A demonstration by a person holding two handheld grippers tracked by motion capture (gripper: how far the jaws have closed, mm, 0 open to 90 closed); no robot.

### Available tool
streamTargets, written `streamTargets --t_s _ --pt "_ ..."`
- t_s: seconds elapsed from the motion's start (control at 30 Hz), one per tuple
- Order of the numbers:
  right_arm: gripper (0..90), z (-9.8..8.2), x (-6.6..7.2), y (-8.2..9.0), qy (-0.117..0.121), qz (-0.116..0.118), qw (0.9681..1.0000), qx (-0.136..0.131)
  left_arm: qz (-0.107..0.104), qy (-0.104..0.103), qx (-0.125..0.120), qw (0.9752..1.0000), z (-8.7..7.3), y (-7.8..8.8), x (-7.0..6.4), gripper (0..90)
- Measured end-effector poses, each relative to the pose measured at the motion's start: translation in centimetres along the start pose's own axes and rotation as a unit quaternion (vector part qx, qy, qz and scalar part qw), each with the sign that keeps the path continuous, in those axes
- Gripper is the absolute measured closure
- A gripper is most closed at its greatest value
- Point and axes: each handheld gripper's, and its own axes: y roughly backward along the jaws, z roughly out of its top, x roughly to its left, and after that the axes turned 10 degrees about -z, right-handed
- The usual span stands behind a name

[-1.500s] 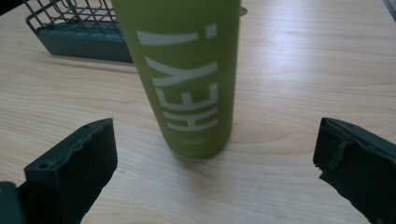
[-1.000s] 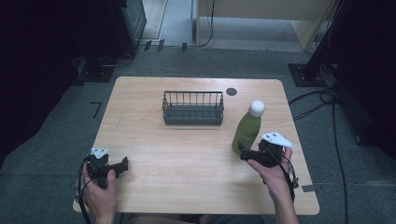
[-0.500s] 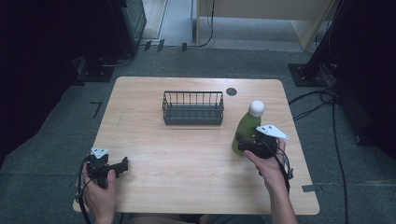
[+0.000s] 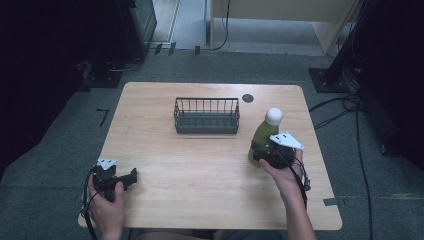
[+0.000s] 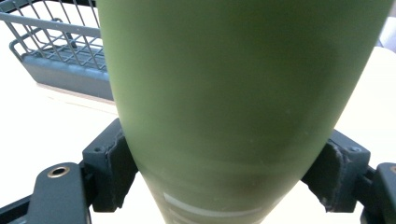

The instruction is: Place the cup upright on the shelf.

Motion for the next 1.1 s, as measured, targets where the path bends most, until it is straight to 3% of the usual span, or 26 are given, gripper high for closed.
streamTargets --t_s 0.33,1.1 --pt "20.7 0.2 0.3 0.3 -0.010 0.001 0.9999 -0.010 0.000 0.000 0.000 1.0000 0.0 0.0 0.0 0.0" --pt "20.8 5.7 3.0 2.0 -0.004 0.035 0.9987 -0.036 0.000 0.001 -0.001 1.0000 0.0 0.0 0.0 0.0"
